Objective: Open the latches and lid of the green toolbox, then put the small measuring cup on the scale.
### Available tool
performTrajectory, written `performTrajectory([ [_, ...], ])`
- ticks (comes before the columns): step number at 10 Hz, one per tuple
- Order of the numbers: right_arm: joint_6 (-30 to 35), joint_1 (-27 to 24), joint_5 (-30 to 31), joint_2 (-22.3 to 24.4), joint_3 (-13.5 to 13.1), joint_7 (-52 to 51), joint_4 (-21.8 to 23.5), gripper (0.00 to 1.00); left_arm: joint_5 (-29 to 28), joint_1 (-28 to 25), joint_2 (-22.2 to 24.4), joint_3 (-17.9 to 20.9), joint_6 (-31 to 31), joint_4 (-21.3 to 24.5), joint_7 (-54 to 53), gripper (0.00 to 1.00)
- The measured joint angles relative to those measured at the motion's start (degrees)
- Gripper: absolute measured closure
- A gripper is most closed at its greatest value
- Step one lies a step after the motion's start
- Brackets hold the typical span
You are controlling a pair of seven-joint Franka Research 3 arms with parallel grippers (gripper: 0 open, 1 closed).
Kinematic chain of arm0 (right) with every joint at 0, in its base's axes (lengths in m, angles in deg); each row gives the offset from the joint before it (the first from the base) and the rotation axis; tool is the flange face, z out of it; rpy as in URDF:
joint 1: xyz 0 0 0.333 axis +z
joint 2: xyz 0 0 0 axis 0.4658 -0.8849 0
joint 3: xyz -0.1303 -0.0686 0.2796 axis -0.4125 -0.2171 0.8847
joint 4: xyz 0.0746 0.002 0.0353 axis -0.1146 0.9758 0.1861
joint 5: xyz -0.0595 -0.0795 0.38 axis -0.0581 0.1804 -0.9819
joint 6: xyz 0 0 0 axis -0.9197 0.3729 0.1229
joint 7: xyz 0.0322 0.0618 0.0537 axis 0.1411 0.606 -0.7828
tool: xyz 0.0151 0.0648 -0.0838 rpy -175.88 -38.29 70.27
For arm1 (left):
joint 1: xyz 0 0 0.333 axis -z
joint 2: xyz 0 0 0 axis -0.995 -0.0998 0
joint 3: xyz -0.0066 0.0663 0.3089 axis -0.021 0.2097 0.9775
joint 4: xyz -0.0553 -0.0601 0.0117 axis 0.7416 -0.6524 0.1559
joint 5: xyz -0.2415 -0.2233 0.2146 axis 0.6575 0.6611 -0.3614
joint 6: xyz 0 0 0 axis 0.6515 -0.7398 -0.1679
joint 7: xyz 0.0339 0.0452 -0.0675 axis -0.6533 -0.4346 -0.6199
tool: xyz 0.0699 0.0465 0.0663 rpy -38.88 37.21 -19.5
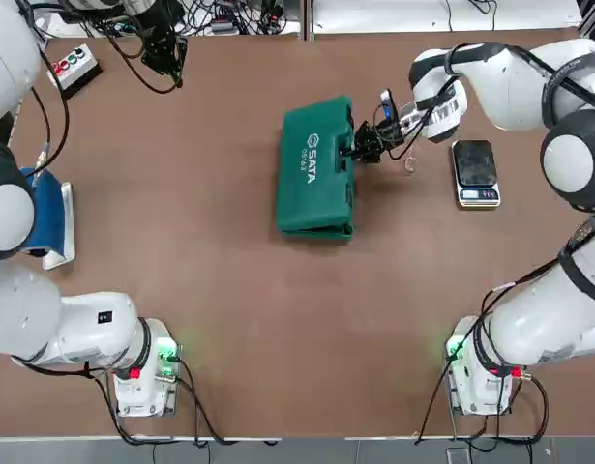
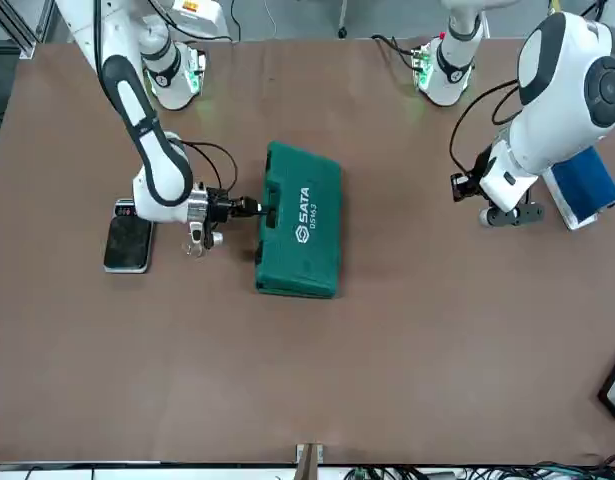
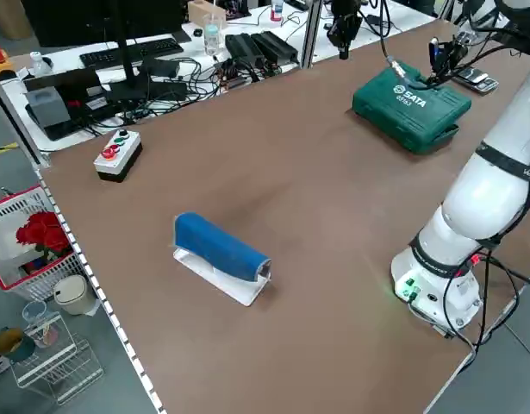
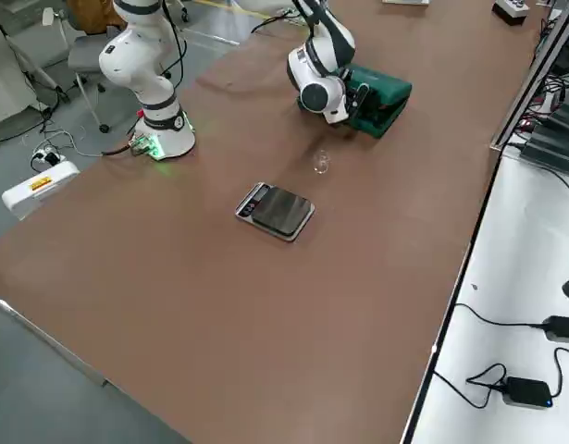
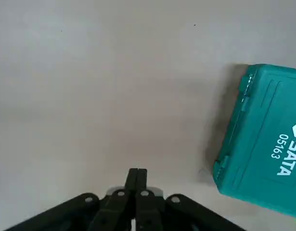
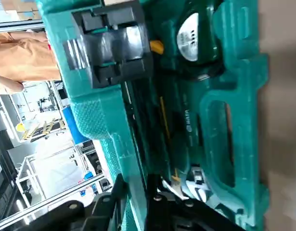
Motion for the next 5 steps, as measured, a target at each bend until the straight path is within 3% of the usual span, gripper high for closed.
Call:
performTrajectory([
  [3, -1.16, 0.91, 0.05, 2.91, 0.99, 4.57, -0.03, 0.8, 0.0, 0.25, -1.24, -0.36, -1.4, 0.03, 0.8, 0.99],
  [5, -3.05, 1.46, 0.05, 4.19, 2.39, 8.03, -0.18, 0.79, 0.17, 1.14, -3.68, -1.21, -5.96, 0.2, 3.38, 0.99],
])
